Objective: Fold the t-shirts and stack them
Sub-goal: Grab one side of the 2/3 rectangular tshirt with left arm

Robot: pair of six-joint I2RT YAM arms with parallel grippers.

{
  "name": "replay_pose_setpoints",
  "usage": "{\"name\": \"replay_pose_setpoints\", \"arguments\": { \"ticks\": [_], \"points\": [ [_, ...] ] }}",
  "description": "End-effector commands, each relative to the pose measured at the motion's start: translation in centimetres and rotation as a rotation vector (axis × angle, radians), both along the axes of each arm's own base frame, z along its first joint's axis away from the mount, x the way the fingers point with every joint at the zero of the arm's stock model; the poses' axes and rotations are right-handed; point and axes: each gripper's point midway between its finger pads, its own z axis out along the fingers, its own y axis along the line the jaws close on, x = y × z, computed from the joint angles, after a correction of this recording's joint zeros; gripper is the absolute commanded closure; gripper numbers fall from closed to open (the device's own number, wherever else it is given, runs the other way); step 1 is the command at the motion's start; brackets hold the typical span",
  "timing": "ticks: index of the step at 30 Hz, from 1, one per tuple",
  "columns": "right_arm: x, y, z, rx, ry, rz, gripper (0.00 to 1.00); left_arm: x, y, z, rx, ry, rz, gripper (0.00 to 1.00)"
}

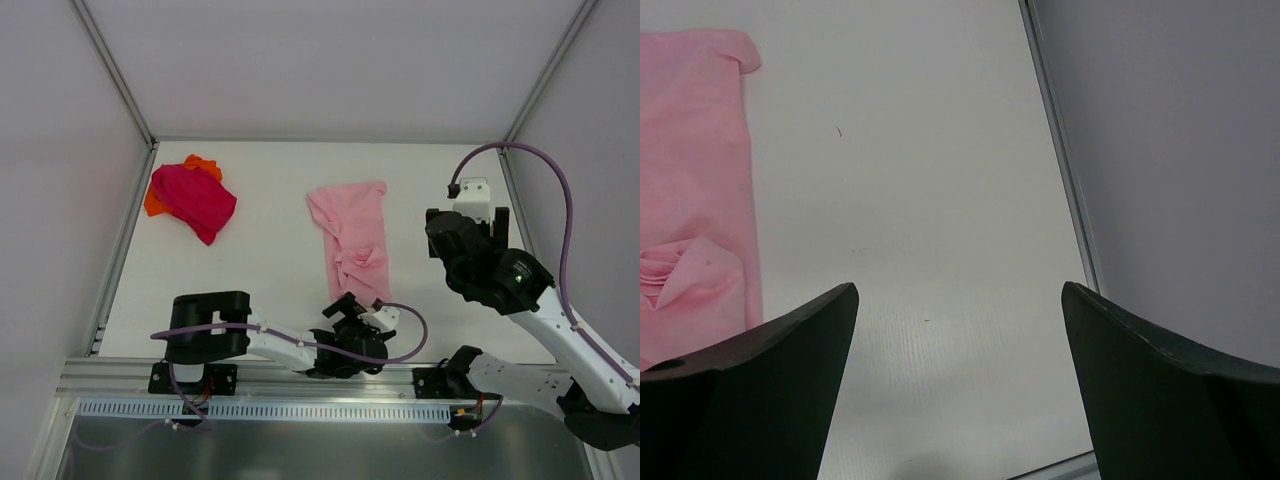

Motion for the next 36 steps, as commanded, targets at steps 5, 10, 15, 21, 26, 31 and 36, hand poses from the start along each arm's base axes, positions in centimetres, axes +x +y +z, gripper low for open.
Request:
{"name": "replay_pose_setpoints", "arguments": {
  "ticks": [5,10,15,21,26,31,36],
  "points": [
    [-0.1,-0.6,2.0,0.021,-0.05,-0.006,0.12,2.0,-0.7,0.0,0.135,-0.024,0.023,0.01],
    [-0.5,-0.9,2.3,0.038,-0.063,-0.004,0.12,2.4,-0.1,-0.4,0.179,-0.009,0.047,0.01],
    [-0.7,-1.1,2.4,0.044,-0.068,-0.007,0.12,2.8,0.2,-1.6,0.188,0.026,0.05,0.06],
    [-0.7,-1.1,2.2,0.043,-0.065,-0.005,0.12,2.6,0.2,-3.0,0.19,0.066,0.032,0.65],
    [-0.3,-0.5,1.3,0.035,-0.048,-0.002,0.12,1.9,0.6,-2.4,0.171,0.073,0.043,1.0],
    [0.2,0.0,1.0,0.031,-0.039,-0.001,0.12,0.6,2.5,1.1,0.125,0.026,0.105,1.0],
    [0.2,0.0,1.3,0.041,-0.048,0.001,0.12,-1.7,4.7,4.3,0.144,-0.027,0.141,1.0]
  ]
}}
